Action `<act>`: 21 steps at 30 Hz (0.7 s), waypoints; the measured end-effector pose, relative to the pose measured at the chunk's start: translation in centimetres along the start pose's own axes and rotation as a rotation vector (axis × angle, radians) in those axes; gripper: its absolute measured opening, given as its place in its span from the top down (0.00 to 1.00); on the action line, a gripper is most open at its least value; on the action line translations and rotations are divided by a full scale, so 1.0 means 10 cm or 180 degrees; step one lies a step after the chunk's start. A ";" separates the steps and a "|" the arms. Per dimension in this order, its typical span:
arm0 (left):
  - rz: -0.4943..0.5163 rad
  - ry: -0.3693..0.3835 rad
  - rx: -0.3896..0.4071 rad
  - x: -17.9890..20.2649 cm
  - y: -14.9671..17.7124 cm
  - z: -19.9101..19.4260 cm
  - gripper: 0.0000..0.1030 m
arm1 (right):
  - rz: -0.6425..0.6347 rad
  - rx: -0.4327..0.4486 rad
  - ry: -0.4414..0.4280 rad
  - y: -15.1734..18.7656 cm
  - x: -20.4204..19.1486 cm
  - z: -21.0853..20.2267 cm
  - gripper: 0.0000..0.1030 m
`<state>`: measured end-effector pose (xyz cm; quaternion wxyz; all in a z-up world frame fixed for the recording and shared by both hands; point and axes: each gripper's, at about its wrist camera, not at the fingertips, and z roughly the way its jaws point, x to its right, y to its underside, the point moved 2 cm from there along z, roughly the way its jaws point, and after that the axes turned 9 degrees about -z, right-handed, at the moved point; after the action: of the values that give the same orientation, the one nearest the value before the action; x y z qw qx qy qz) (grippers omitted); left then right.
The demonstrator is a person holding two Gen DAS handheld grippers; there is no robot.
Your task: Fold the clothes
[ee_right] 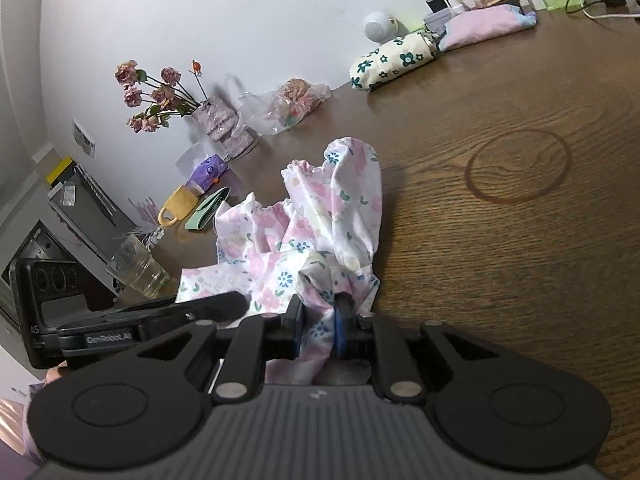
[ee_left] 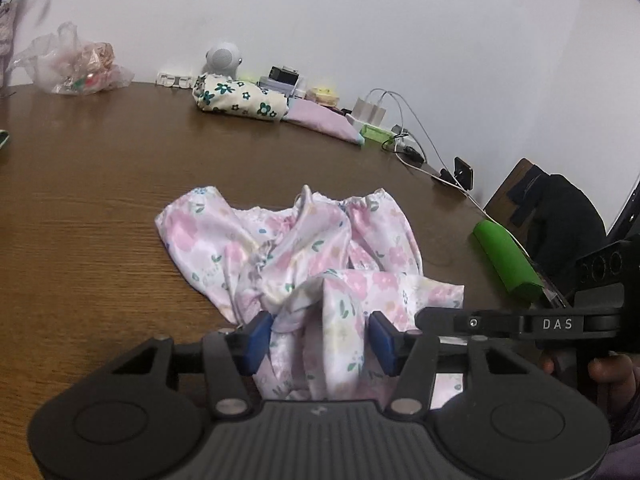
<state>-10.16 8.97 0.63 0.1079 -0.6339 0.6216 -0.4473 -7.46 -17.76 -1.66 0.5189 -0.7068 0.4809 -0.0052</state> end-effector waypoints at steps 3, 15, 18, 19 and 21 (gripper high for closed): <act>0.0046 -0.0057 0.0012 0.04 0.02 0.00 0.48 | -0.0050 0.0043 0.0027 -0.01 -0.01 -0.02 0.81; 0.0041 0.0022 0.0041 0.02 0.03 0.01 0.48 | -0.0935 0.0950 0.0509 -0.17 -0.41 -0.52 0.77; 0.0057 0.0032 0.0047 0.02 0.03 0.01 0.48 | -0.1176 0.0923 0.0318 -0.16 -0.59 -0.48 0.77; 0.0063 0.0033 0.0049 0.02 0.04 0.01 0.48 | -0.1232 0.0831 0.0283 -0.15 -0.63 -0.41 0.77; 0.0075 0.0039 0.0051 0.03 0.04 0.02 0.48 | -0.1229 0.0578 0.0310 -0.11 -0.63 -0.23 0.77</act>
<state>-10.37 8.58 0.40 0.1144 -0.6229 0.6261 -0.4549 -11.24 -15.08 3.34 0.5459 -0.7350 0.3587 -0.1818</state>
